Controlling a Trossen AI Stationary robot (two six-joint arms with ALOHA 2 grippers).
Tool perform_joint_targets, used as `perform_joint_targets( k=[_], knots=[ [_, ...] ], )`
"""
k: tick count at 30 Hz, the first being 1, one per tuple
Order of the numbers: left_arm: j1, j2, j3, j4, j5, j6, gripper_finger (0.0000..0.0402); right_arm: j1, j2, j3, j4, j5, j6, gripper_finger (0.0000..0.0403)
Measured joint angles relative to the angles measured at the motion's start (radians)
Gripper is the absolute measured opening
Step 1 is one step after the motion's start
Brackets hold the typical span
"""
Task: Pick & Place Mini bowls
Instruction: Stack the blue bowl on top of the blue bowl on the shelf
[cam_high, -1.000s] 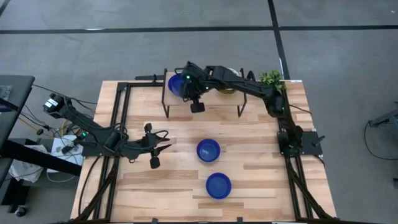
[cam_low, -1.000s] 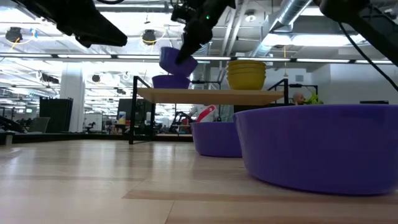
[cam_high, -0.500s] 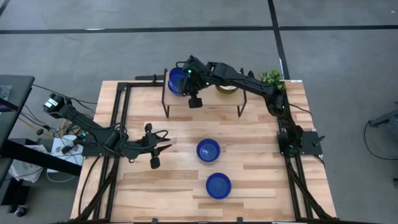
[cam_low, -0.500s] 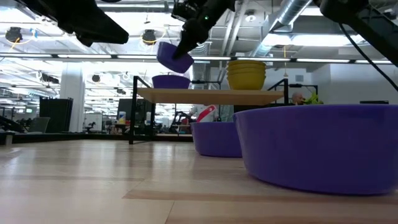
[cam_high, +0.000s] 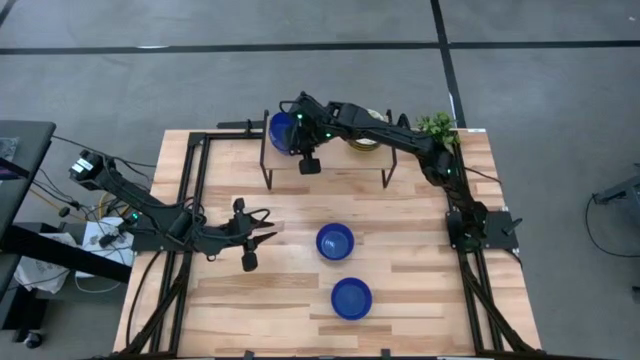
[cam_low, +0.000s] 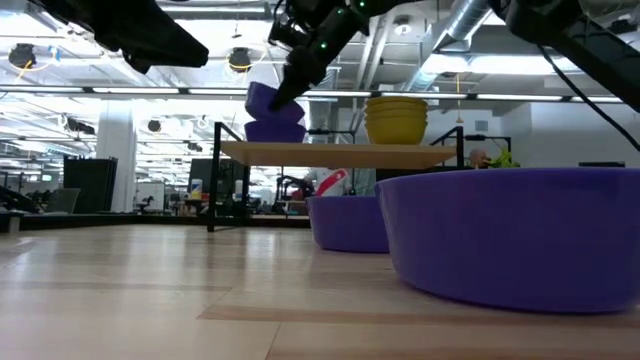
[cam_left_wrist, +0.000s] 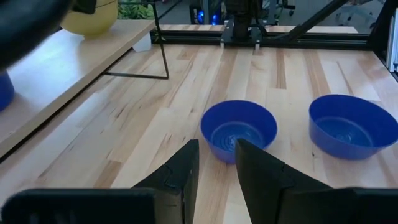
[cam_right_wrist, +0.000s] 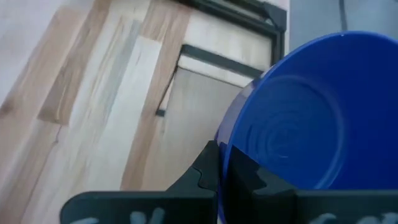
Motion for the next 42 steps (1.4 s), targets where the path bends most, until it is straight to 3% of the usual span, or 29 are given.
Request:
perform_joint_targets(
  k=[14, 32, 42],
  knots=[
    [0.0, 0.0, 0.0, 0.005, -0.001, 0.0, 0.0104, -0.007, -0.01, -0.001, -0.094, 0.055, 0.049, 0.0005],
    [0.0, 0.0, 0.0, 0.005, -0.001, 0.0, 0.0104, -0.003, -0.01, -0.001, -0.104, 0.055, 0.051, 0.0097],
    [0.0, 0.0, 0.0, 0.005, -0.001, 0.0, 0.0104, 0.015, -0.064, 0.0, -0.137, 0.087, 0.038, 0.0103]
  ],
)
